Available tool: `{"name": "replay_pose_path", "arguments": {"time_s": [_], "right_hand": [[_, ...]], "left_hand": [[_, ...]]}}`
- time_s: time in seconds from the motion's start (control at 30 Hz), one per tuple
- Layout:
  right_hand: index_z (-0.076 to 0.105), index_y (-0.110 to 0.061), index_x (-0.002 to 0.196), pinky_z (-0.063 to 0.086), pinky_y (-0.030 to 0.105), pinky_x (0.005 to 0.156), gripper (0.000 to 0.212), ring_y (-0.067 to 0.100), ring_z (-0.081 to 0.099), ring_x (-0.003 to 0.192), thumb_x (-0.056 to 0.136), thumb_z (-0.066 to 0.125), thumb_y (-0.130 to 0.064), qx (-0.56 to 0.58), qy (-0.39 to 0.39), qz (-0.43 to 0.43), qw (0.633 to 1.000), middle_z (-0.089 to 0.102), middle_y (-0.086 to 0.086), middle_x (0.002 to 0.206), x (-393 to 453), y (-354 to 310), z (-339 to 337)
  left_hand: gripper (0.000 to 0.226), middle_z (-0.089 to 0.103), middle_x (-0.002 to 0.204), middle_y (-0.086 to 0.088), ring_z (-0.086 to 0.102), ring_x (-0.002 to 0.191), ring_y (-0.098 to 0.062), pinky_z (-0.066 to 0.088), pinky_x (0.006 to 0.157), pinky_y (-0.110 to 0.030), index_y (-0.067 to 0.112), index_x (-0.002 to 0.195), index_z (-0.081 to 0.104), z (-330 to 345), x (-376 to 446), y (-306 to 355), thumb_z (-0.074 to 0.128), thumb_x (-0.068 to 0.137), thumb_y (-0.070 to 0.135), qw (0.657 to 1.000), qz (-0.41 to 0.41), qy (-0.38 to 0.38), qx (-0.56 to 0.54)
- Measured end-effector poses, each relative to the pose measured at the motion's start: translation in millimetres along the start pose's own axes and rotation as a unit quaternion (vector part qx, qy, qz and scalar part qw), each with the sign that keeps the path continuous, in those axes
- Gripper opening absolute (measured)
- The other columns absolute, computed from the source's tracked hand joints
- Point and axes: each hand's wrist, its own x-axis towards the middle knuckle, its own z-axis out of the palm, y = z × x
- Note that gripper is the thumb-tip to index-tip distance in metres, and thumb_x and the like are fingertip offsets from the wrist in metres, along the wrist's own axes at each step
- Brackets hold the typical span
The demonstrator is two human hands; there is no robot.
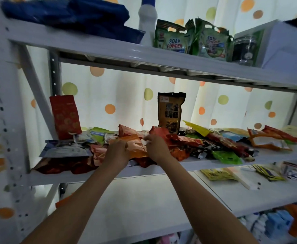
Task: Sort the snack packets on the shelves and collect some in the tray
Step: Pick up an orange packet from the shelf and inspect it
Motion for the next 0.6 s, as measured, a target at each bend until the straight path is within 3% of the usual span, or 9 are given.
{"name": "replay_pose_path", "arguments": {"time_s": [0.1,0.17,0.27,0.33,0.4,0.5,0.6], "right_hand": [[0.068,-0.014,0.106,0.054,0.037,0.083,0.029,0.031,0.065,0.098,0.083,0.052,-0.008,-0.150,0.019,0.030,0.988,0.069,0.010,0.103,0,31,-21],[0.067,-0.013,0.103,0.051,0.039,0.085,0.023,0.032,0.062,0.100,0.084,0.054,-0.019,-0.215,-0.009,0.064,0.974,0.066,0.011,0.103,-2,56,-28],[0.069,-0.020,0.102,0.052,0.040,0.084,0.035,0.031,0.063,0.096,0.081,0.057,-0.045,-0.186,-0.047,0.113,0.975,0.068,0.007,0.101,-3,93,-30],[0.072,-0.022,0.103,0.055,0.040,0.081,0.035,0.030,0.066,0.094,0.080,0.060,-0.047,-0.114,-0.075,0.121,0.983,0.071,0.005,0.100,-2,114,-31],[0.068,-0.027,0.114,0.053,0.040,0.086,0.039,0.031,0.063,0.102,0.079,0.066,-0.044,-0.108,-0.076,0.115,0.984,0.065,0.005,0.112,-8,120,-38],[0.047,-0.026,0.136,0.046,0.043,0.095,0.070,0.036,0.050,0.118,0.078,0.067,-0.058,-0.176,-0.076,0.123,0.974,0.048,0.009,0.132,-16,115,-44],[0.044,-0.021,0.138,0.044,0.044,0.094,0.069,0.035,0.047,0.123,0.083,0.060,-0.061,-0.252,-0.057,0.095,0.961,0.049,0.009,0.136,-17,113,-45]], "left_hand": [[0.019,0.065,0.103,-0.013,0.059,0.099,-0.028,0.040,0.079,-0.029,0.002,0.098,0.068,5,1,14,0.053,0.091,0.011,0.999,0.042,0.005,0.002],[0.021,0.062,0.113,-0.010,0.055,0.109,-0.027,0.041,0.087,-0.031,0.005,0.107,0.064,10,-4,26,0.051,0.092,0.012,0.995,0.097,-0.023,-0.009],[0.029,0.057,0.129,-0.007,0.048,0.123,-0.024,0.037,0.100,-0.031,0.010,0.120,0.060,20,-14,44,0.051,0.093,0.012,0.981,0.187,-0.050,-0.010],[0.031,0.056,0.130,-0.003,0.047,0.122,-0.021,0.038,0.099,-0.029,0.013,0.121,0.061,30,-18,52,0.051,0.092,0.012,0.973,0.222,-0.061,-0.009],[0.029,0.058,0.124,-0.001,0.049,0.117,-0.019,0.042,0.095,-0.028,0.015,0.117,0.064,40,-21,58,0.052,0.091,0.012,0.968,0.237,-0.077,-0.015],[0.027,0.059,0.119,0.002,0.049,0.114,-0.017,0.044,0.096,-0.031,0.017,0.114,0.065,51,-28,62,0.055,0.088,0.015,0.964,0.252,-0.081,-0.028],[0.025,0.060,0.112,0.000,0.050,0.107,-0.017,0.043,0.094,-0.033,0.014,0.111,0.064,57,-38,64,0.052,0.089,0.013,0.960,0.269,-0.076,-0.023]]}}
